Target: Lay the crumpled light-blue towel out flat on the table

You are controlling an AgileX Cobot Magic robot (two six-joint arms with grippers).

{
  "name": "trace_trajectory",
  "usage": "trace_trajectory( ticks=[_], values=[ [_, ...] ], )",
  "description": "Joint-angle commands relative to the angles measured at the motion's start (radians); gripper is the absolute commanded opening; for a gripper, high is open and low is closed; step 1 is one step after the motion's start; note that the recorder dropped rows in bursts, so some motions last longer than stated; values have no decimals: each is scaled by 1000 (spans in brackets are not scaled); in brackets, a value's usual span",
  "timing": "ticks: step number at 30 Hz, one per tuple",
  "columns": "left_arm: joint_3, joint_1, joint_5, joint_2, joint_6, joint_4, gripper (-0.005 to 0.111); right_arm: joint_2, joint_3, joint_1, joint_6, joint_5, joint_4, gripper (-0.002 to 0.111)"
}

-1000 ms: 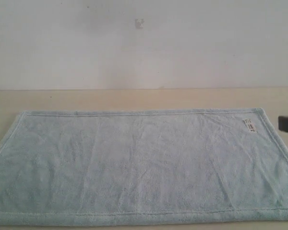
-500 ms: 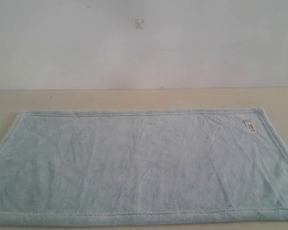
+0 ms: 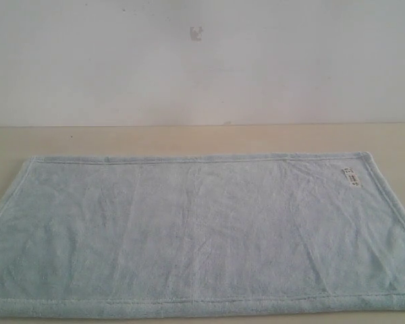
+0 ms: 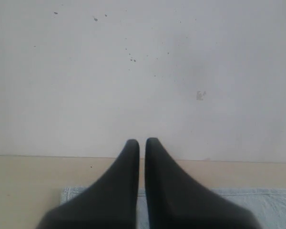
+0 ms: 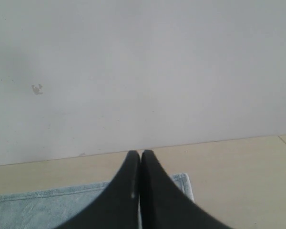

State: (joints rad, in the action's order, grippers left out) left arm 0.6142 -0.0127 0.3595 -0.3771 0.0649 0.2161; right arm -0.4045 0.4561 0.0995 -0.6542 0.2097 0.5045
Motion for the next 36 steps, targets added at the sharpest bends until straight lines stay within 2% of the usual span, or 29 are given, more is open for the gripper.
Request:
trace_trajectory(
  ticks=[1, 9, 19, 21, 25, 30, 36],
  values=[
    [-4, 1, 1, 4, -4, 4, 4, 30, -5, 1, 3, 1, -2, 0],
    [-4, 1, 1, 4, -4, 4, 4, 281, -5, 1, 17, 104, -17, 0],
    [-4, 1, 1, 4, -4, 4, 4, 312, -5, 1, 43, 110, -59, 0],
    [-4, 1, 1, 4, -4, 4, 4, 312, -6, 1, 124, 110, -130, 0],
    [-4, 1, 1, 4, -4, 4, 4, 317, -69, 1, 417, 19, -356, 0],
    [-4, 1, 1, 4, -4, 4, 4, 381, -176, 1, 791, 11, -663, 0],
    [-4, 1, 1, 6, -4, 4, 4, 405, -295, 1, 820, 55, -679, 0]
  ],
)
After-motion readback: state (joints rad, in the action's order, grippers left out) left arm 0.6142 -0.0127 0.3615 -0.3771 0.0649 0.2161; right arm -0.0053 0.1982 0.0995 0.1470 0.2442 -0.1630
